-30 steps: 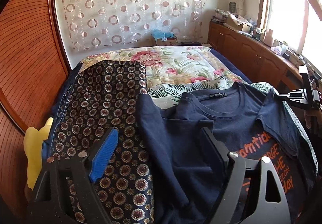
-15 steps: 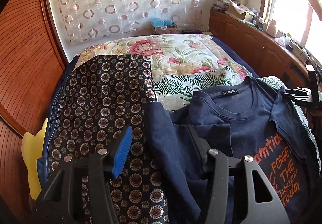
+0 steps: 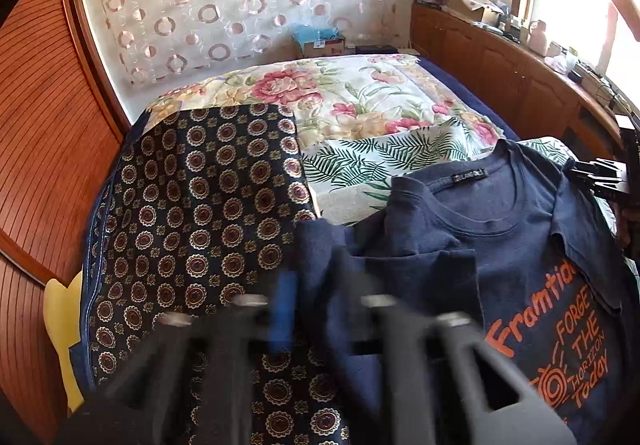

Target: Fold small clothes

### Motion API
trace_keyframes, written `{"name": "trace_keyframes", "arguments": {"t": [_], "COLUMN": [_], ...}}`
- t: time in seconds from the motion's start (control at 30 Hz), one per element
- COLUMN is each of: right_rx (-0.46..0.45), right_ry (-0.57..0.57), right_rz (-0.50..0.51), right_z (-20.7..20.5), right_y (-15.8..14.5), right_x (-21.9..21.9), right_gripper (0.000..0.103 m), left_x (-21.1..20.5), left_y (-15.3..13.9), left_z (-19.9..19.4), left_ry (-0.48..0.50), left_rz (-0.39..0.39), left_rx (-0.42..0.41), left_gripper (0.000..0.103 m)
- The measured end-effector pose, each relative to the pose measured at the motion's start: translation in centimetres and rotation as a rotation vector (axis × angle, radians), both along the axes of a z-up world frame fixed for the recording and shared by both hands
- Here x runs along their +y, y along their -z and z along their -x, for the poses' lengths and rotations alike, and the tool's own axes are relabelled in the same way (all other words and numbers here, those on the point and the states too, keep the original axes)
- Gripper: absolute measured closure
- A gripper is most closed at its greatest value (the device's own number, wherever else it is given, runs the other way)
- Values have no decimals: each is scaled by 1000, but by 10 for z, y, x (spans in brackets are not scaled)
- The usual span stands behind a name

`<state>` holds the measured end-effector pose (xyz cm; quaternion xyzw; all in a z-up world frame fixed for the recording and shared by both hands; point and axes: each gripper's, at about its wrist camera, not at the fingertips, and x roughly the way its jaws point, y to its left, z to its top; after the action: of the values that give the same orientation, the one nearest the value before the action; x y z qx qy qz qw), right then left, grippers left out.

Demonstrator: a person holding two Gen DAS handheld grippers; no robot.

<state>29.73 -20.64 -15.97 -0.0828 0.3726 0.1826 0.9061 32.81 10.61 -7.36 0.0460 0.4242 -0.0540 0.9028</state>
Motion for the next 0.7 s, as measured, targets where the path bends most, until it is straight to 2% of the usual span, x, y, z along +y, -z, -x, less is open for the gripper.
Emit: {"name": "trace_keyframes", "arguments": {"t": [0.13,0.17,0.2,0.23,0.33,0.5,0.7], "right_rx": [2,5,12,22,9,-84,-139], "right_ry": [-3,-9,-27,-51,-55,68,55], "right_rz": [6,11,3,-8,18,-11,17], "right_z": [0,0,-1,-1,2,15,45], "right_y": [-1,-3,-4,-5,-11,-43,-63], "right_x": [2,3,4,6,9,-13,-10], "right_gripper": [64,67,83,93,97,97,98], "left_x": [-1,0,2,3,6,16,7], "left_y": [-26,-34,-42,-48,-62,-73,-79], "left_z": [14,18,21,23,30,49,77], "left_ry": [1,-4,-9,-14,-28,-43,-18], "left_rz": [11,12,16,21,5,31,60], "left_rx": [-95,-121,-140,-153,-192,-236,-265], "left_gripper": [96,96,96,96,96,96,96]}}
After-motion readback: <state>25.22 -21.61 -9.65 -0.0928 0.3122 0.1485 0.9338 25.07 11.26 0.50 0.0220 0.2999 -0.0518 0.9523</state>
